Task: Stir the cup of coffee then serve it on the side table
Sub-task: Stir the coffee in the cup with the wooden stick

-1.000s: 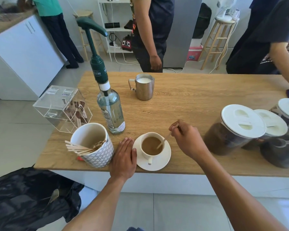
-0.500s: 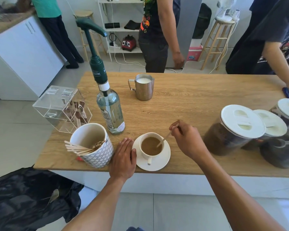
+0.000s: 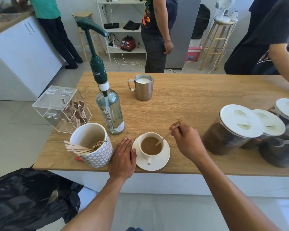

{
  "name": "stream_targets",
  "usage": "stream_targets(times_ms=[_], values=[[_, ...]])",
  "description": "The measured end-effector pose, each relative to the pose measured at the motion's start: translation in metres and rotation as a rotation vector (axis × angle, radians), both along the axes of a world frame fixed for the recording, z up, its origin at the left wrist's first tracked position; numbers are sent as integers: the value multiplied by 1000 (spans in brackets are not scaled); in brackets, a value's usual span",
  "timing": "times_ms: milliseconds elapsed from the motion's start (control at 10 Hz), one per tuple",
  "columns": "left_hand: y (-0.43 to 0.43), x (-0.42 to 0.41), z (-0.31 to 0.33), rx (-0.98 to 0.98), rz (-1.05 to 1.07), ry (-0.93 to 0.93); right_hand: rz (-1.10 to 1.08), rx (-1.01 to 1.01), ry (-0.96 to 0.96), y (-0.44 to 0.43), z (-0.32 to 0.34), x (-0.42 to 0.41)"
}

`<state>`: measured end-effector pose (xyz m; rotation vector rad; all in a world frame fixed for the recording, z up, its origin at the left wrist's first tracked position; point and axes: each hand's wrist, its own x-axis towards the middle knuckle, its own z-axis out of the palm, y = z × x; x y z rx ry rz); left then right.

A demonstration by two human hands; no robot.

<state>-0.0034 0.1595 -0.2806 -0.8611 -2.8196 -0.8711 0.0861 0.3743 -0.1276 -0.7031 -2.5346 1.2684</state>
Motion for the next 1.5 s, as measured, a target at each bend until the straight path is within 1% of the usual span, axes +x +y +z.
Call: stream_targets(times_ms=[100, 300, 400, 500, 600, 700, 800, 900, 1000, 1100, 1200, 1300, 1400, 1500], values=[[0, 0, 1, 4, 4, 1, 55, -14, -11, -2, 0, 0], [0, 0, 0, 9, 3, 2, 20, -21, -6, 1, 2, 1], [0, 0, 0, 3, -1, 0, 65, -19, -38, -2, 0, 2], [1, 0, 0, 7, -3, 2, -17, -10, -33, 2, 1, 3], [-1, -1, -1, 6, 5, 3, 46, -23, -32, -1, 1, 1], [0, 0, -1, 6, -2, -3, 9, -14, -42, 0, 0, 3], [-1, -1, -1, 1, -3, -1, -17, 13, -11, 1, 1, 2], [-2, -1, -2, -6, -1, -1, 19, 6, -47, -2, 0, 1], [0, 0, 0, -6, -5, -2, -25, 19, -20, 0, 2, 0], [-1, 0, 0, -4, -3, 1, 41, -14, -26, -4, 0, -2], [1, 0, 1, -8, -5, 1, -8, -14, -20, -3, 0, -1], [0, 0, 1, -9, -5, 0, 19, 15, 10, -2, 1, -2], [0, -1, 0, -13, -4, -3, 52, -2, -47, -5, 1, -1], [1, 0, 1, -13, -5, -2, -13, 20, -15, 0, 2, -1]])
